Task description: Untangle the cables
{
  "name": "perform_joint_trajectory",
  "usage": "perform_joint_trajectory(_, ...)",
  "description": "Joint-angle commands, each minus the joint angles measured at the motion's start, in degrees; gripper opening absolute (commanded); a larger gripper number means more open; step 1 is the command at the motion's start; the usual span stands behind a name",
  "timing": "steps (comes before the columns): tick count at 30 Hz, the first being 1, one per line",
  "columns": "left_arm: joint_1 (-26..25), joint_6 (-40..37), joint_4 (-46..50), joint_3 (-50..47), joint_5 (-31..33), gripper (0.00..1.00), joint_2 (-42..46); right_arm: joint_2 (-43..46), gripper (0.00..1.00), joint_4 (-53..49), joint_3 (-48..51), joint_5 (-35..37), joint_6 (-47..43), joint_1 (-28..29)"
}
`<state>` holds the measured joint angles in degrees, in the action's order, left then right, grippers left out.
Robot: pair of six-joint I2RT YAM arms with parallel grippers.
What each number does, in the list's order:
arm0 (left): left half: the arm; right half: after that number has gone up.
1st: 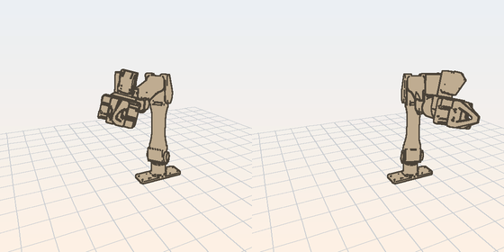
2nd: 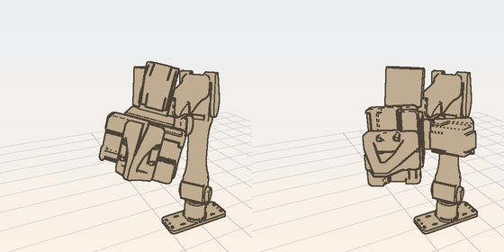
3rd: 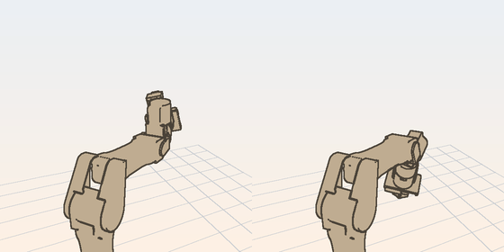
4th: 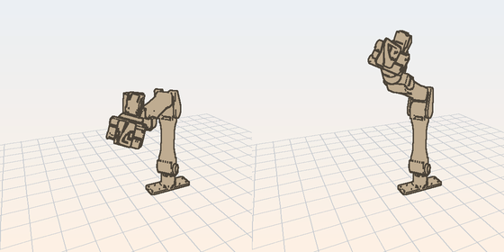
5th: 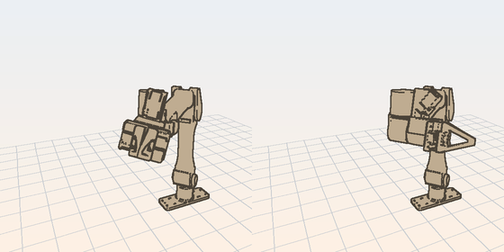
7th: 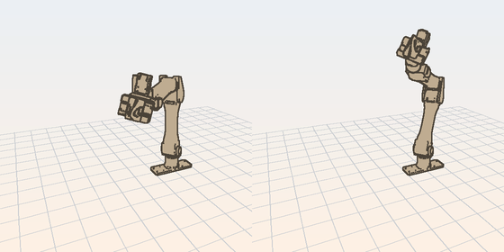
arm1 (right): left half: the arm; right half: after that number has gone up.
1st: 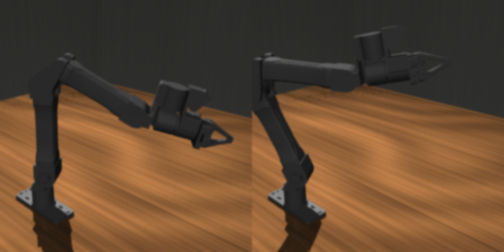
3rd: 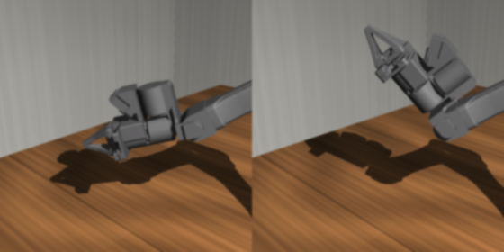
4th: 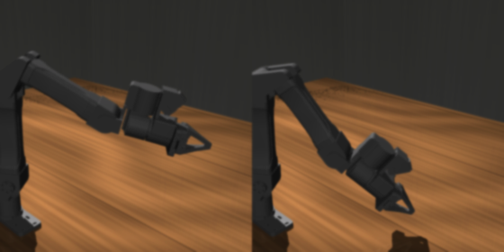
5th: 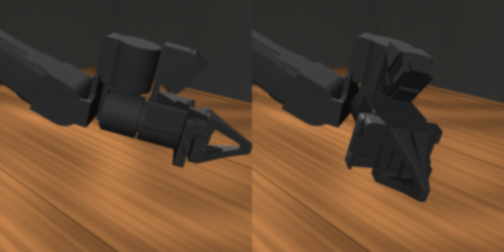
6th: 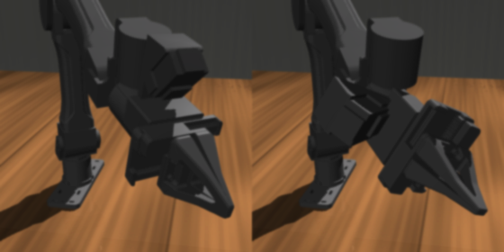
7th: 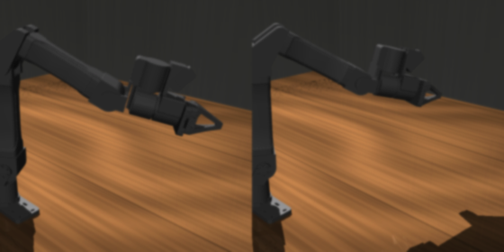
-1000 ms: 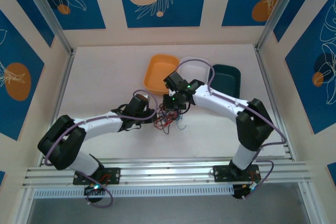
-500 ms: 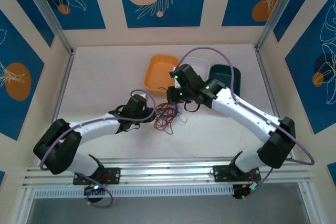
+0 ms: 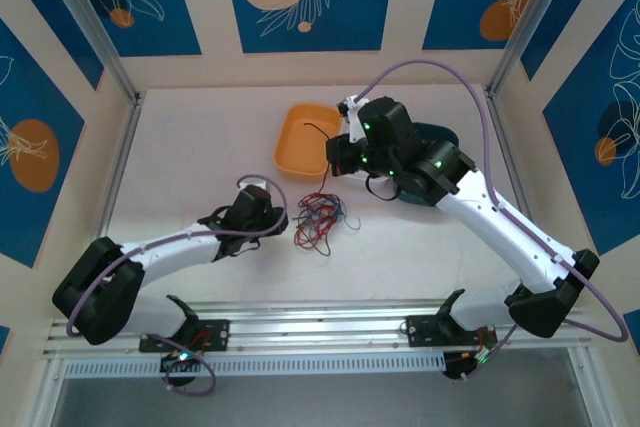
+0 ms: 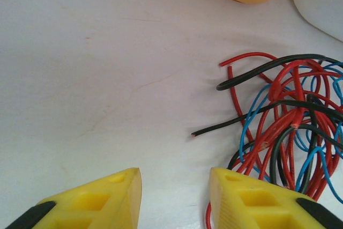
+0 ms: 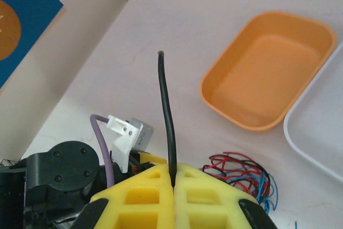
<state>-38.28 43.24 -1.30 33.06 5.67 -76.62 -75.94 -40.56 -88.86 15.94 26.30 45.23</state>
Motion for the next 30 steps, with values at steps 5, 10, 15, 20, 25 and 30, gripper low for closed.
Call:
perform_joint_trajectory(5, 1.2, 1.1, 0.2, -1.4, 2.3, 0.47, 3.0, 0.9, 0.0, -4.2, -11.4, 2.2, -5.5, 0.2)
perform_joint_trajectory(10, 1.3, 1.2, 0.5, -1.8, 3.1, 0.57, 4.9, 0.6, 0.0, -7.0, -19.7, 4.3, -7.7, 0.2)
perform_joint_trajectory(15, 1.6, 1.3, 1.5, -2.3, 4.1, 0.69, 6.8, 0.0, 0.0, -8.2, -26.5, 5.9, -9.7, 0.2)
perform_joint_trajectory(20, 1.7, 1.4, 2.7, -2.8, 5.7, 0.87, 9.2, -1.4, 0.0, -9.2, -31.9, 7.7, -11.7, 0.2)
perform_joint_trajectory(25, 1.7, 1.3, 4.5, -3.5, 8.0, 1.0, 11.8, -2.8, 0.0, -9.4, -34.6, 13.8, -14.2, -0.6)
perform_joint_trajectory(30, 1.7, 0.8, 5.6, -4.5, 10.0, 1.0, 14.6, -5.5, 0.0, -10.4, -36.6, 18.0, -15.4, -4.4)
